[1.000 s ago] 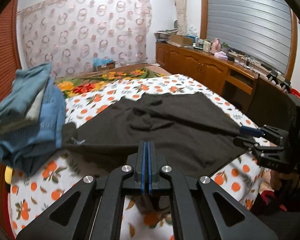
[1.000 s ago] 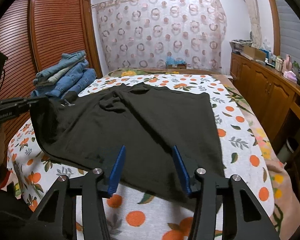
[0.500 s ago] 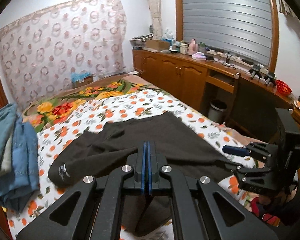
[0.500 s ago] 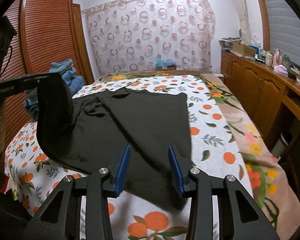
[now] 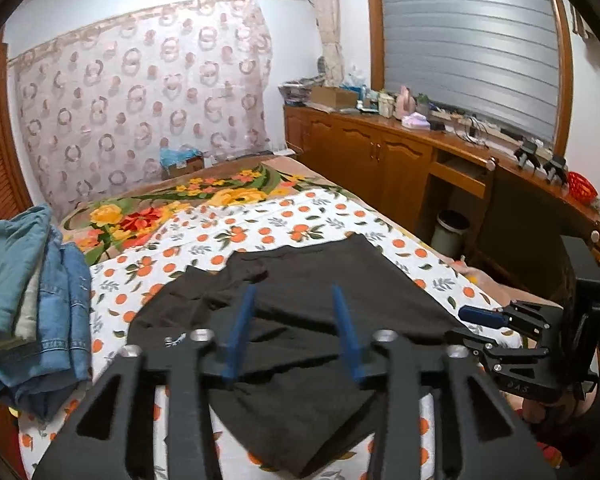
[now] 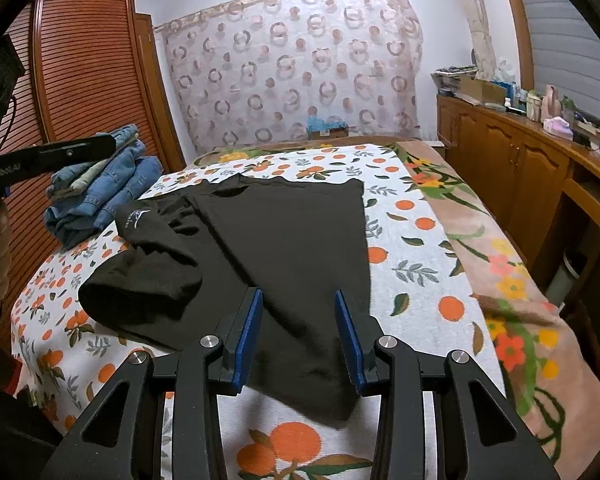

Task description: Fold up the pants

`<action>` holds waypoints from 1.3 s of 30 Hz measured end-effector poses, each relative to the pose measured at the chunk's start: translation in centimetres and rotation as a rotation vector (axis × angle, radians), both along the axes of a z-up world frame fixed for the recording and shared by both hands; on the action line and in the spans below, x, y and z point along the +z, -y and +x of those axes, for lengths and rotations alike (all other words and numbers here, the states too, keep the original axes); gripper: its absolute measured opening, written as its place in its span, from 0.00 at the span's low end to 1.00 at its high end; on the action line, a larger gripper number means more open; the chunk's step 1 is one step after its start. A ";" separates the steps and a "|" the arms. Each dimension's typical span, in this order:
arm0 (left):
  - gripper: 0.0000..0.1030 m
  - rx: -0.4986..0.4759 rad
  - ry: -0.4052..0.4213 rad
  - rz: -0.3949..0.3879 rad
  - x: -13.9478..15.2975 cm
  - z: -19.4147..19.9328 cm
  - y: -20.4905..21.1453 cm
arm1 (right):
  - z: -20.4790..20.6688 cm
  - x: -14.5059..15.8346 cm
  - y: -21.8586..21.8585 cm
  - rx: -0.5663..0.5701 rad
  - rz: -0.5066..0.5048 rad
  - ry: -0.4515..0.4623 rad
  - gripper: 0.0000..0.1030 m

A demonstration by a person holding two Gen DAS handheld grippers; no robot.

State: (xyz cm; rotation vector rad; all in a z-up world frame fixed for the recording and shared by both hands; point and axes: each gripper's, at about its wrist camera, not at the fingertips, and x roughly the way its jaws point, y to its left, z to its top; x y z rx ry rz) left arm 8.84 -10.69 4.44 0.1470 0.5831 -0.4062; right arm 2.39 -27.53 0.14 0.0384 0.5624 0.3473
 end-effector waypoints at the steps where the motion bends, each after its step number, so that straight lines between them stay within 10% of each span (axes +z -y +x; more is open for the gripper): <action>1: 0.46 0.004 -0.002 0.000 -0.1 0.0 -0.4 | 0.1 0.0 -0.1 0.003 -0.002 0.001 0.38; 8: 0.74 0.043 -0.036 -0.024 -1.9 -0.1 -3.6 | 1.1 0.4 -1.5 0.039 0.007 0.002 0.38; 35: 0.74 0.086 -0.265 0.041 -11.0 -0.4 -6.0 | 6.1 -1.7 -7.5 0.230 -0.029 -0.138 0.36; 39: 0.74 0.087 -0.270 0.030 -11.1 -0.3 -6.2 | 5.9 -1.5 -7.5 0.242 -0.025 -0.142 0.24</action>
